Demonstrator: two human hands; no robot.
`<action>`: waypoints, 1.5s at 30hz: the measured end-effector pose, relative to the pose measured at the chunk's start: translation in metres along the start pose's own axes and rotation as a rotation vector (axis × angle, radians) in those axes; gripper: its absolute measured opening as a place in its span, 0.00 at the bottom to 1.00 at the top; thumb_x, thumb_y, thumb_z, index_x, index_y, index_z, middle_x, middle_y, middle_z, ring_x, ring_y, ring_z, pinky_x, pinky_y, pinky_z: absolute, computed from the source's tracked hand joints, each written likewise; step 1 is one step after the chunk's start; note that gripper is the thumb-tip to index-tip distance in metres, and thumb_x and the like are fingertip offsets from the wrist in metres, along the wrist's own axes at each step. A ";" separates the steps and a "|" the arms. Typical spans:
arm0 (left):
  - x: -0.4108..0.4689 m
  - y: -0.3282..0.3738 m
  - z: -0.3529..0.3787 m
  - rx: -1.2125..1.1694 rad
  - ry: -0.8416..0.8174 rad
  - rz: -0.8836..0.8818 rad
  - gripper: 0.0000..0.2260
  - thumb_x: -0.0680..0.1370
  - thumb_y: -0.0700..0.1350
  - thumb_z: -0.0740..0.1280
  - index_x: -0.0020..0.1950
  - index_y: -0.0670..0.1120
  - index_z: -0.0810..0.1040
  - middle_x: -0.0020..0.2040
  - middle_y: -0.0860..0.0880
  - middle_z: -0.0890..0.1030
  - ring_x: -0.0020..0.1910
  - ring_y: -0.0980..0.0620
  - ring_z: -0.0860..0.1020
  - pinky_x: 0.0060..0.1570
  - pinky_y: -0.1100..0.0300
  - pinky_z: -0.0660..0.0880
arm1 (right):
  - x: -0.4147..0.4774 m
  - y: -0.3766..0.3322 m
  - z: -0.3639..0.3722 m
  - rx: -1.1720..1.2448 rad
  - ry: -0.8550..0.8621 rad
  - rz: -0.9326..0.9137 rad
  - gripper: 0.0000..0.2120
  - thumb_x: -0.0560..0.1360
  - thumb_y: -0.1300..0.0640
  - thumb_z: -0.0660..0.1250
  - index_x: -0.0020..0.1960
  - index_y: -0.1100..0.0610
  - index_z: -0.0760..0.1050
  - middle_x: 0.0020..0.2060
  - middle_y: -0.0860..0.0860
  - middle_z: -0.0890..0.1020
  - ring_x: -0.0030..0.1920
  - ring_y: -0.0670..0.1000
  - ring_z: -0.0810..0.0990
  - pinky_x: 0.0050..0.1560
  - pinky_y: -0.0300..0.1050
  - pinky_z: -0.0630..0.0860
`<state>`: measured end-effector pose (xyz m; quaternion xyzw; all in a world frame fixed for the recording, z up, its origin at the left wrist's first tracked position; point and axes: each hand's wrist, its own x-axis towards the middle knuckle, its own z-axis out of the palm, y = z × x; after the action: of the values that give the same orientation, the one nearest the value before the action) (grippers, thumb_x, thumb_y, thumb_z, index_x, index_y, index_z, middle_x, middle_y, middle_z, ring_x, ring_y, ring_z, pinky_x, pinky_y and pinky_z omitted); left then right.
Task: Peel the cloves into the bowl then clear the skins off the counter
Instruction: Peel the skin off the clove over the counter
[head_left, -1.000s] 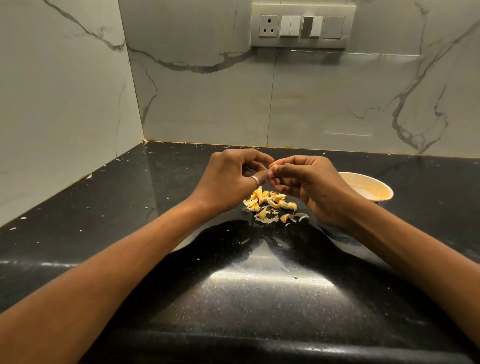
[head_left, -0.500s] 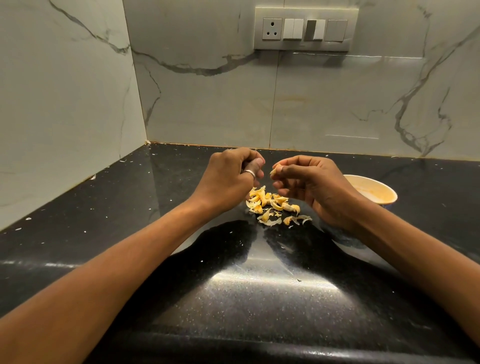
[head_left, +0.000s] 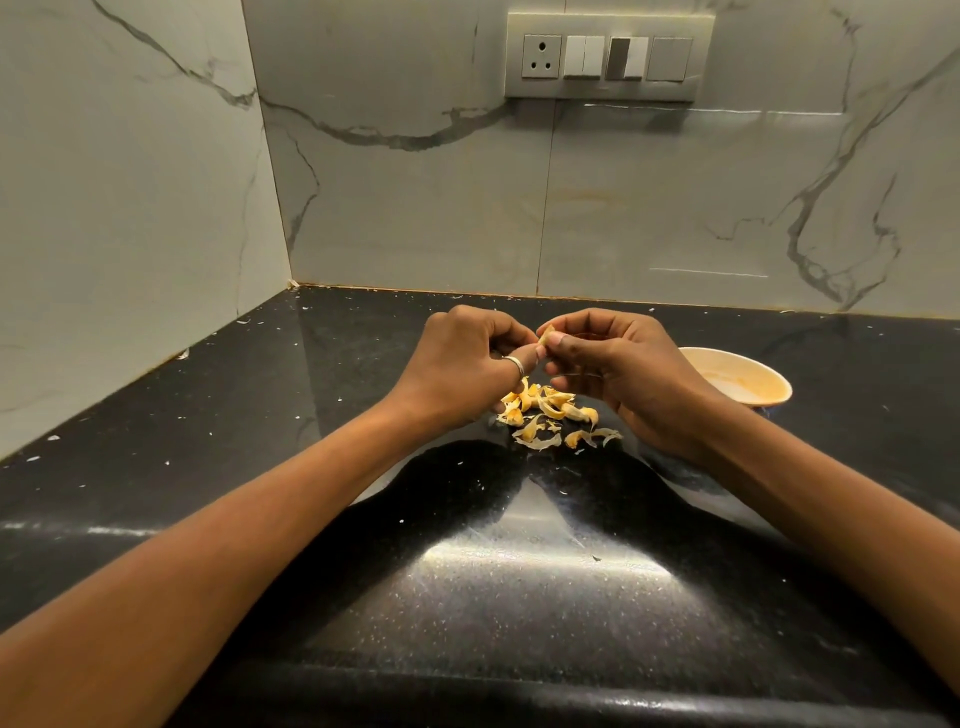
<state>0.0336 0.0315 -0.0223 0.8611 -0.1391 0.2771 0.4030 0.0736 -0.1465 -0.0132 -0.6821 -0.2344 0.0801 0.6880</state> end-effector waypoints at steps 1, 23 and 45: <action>0.000 -0.001 0.000 0.018 0.011 0.013 0.04 0.78 0.43 0.73 0.50 0.43 0.85 0.34 0.51 0.83 0.32 0.55 0.83 0.31 0.54 0.82 | 0.000 0.000 0.001 -0.004 0.000 -0.006 0.06 0.79 0.65 0.66 0.54 0.64 0.80 0.43 0.58 0.83 0.40 0.50 0.82 0.41 0.40 0.81; -0.002 0.000 0.001 -0.039 -0.031 -0.055 0.04 0.79 0.41 0.70 0.50 0.42 0.84 0.39 0.45 0.85 0.35 0.52 0.85 0.31 0.55 0.83 | 0.002 0.006 -0.002 -0.051 0.034 -0.078 0.09 0.76 0.64 0.71 0.54 0.67 0.82 0.39 0.58 0.86 0.37 0.49 0.83 0.48 0.44 0.83; -0.002 -0.001 0.001 0.023 -0.037 -0.001 0.04 0.79 0.42 0.70 0.47 0.44 0.85 0.36 0.47 0.84 0.33 0.54 0.84 0.30 0.53 0.82 | 0.001 0.010 -0.001 -0.153 0.006 -0.125 0.07 0.76 0.64 0.70 0.52 0.64 0.83 0.45 0.65 0.85 0.43 0.54 0.83 0.50 0.44 0.83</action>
<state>0.0326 0.0314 -0.0248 0.8706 -0.1431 0.2626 0.3906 0.0772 -0.1467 -0.0223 -0.7168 -0.2798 0.0167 0.6384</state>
